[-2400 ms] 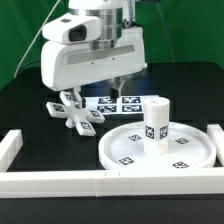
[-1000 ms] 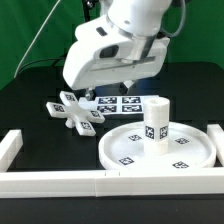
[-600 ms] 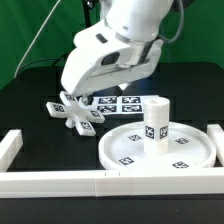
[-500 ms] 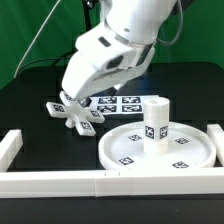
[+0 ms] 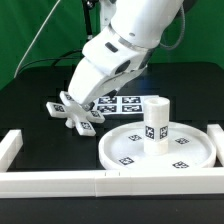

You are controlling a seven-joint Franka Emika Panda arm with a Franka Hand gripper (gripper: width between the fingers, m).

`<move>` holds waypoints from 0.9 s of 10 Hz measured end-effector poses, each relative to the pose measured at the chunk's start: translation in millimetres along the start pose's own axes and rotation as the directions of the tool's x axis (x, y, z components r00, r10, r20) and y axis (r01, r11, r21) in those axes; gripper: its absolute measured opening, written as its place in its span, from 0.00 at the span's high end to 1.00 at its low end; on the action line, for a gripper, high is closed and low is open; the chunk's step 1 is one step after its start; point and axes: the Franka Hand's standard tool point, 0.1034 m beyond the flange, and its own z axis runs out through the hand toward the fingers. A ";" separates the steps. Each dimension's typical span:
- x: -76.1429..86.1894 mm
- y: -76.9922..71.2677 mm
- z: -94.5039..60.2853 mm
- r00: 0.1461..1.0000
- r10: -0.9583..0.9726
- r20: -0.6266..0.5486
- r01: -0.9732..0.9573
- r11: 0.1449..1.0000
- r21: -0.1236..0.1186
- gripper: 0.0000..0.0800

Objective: Assemble round table

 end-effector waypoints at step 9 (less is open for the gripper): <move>-2.2 -3.9 9.8 0.977 -0.212 -0.006 0.207 0.962 -0.177 0.19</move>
Offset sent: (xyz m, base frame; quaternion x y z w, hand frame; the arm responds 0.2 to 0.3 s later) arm -0.0026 -0.0129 0.0065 -0.1709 0.0049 -0.1840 0.9679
